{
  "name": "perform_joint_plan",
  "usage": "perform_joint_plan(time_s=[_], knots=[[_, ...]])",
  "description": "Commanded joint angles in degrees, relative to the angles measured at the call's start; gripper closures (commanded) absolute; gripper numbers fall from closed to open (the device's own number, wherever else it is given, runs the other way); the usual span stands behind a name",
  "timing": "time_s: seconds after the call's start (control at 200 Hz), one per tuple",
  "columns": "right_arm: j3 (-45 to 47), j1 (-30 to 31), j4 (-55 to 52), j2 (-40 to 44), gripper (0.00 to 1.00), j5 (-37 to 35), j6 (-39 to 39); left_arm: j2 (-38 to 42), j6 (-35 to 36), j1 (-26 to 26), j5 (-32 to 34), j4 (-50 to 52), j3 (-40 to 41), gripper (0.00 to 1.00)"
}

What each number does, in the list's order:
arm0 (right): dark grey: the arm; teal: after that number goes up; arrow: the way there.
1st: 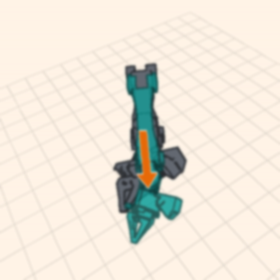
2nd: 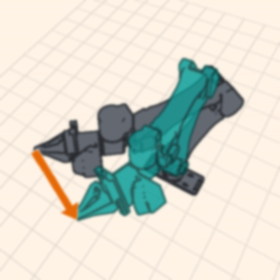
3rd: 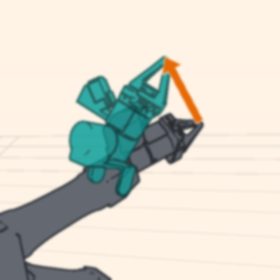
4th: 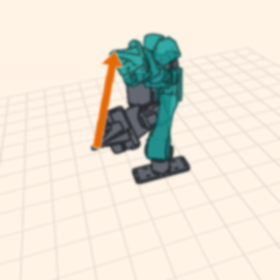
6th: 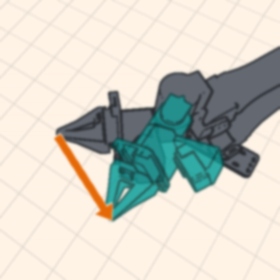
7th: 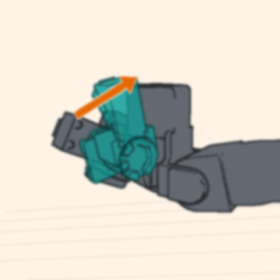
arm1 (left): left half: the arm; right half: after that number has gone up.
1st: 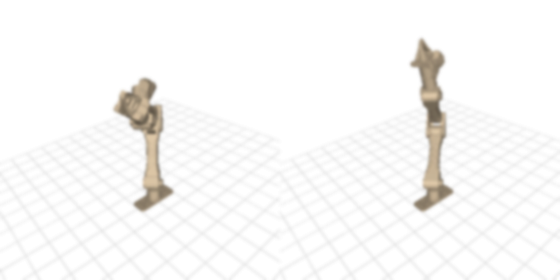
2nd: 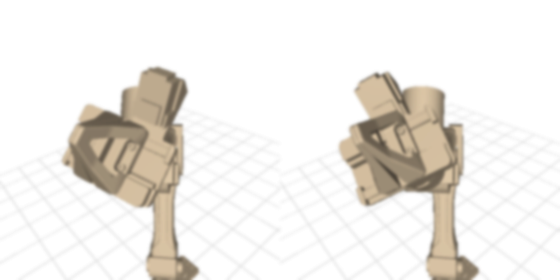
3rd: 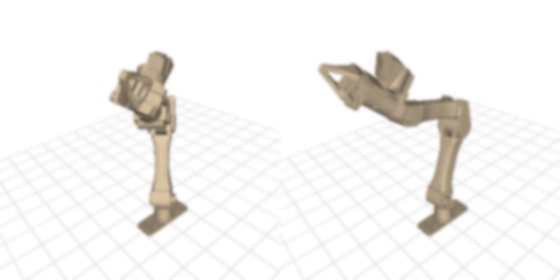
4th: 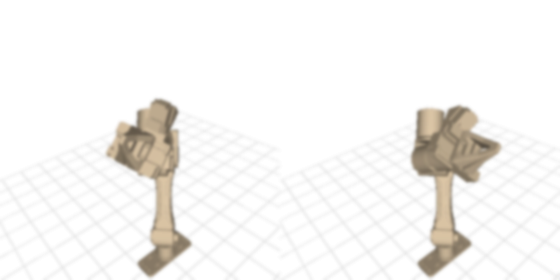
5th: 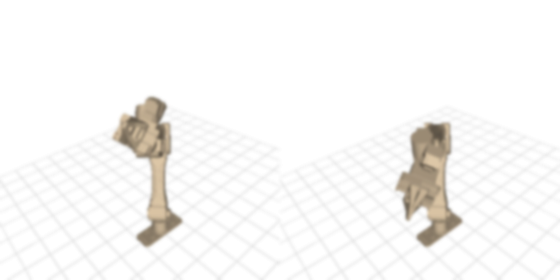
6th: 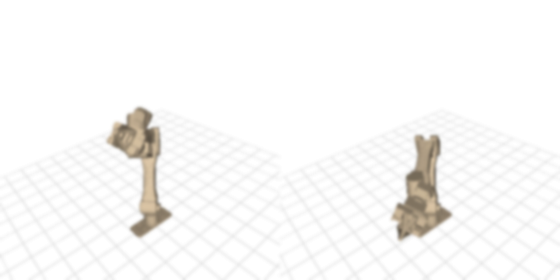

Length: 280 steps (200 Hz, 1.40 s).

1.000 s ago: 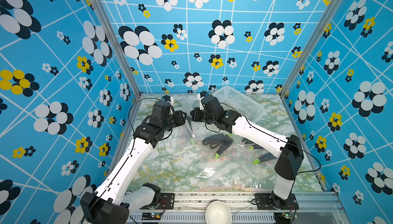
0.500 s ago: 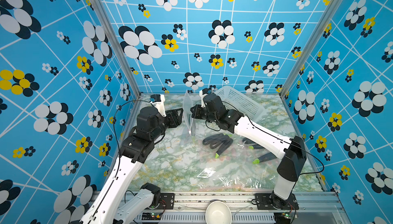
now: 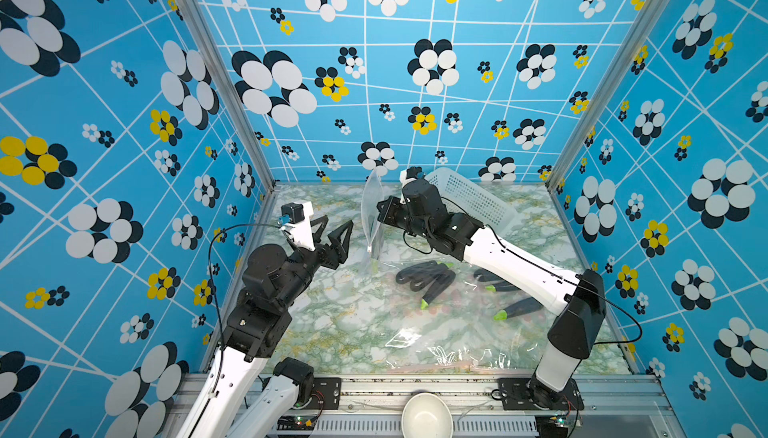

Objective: Place the eggplant in a zip-top bag and seal the zipper
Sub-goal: Adjust the zipper on the food storage bag.

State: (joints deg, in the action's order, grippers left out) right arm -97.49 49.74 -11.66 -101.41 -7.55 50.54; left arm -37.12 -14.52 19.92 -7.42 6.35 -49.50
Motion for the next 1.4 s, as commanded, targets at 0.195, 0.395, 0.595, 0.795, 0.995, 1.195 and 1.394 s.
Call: perform_joint_plan(time_s=[0.195, 0.395, 0.595, 0.795, 0.995, 1.195, 1.394], knots=[[-1.53, -0.06, 4.94, 3.76, 1.00, -4.68, 4.45, 9.48, 19.39, 5.16, -4.95, -23.00, 17.09, 0.32], [-2.68, -0.04, 5.13, 4.23, 1.00, -4.17, 4.82, 9.45, 25.91, 11.10, -2.07, -27.76, 23.26, 0.31], [-3.10, 0.07, 4.82, 4.86, 1.00, -3.60, 5.28, 3.86, 30.60, 14.07, 4.26, -35.77, 25.26, 0.33], [-3.14, 0.45, 5.05, 5.05, 1.00, -3.50, 5.53, -2.55, 30.40, 14.08, 9.83, -46.48, 26.17, 0.47], [-3.08, 0.53, 5.24, 5.63, 1.00, -3.36, 5.53, -6.58, 29.69, 14.09, 12.54, -52.42, 26.68, 0.56], [-1.39, 0.54, 7.36, 6.61, 1.00, -2.60, 6.29, -9.69, 29.82, 13.83, 13.40, -53.64, 25.80, 0.62], [-1.26, 0.62, 7.27, 7.24, 1.00, -2.07, 6.41, -11.62, 28.94, 13.70, 13.66, -56.16, 26.00, 0.64]])
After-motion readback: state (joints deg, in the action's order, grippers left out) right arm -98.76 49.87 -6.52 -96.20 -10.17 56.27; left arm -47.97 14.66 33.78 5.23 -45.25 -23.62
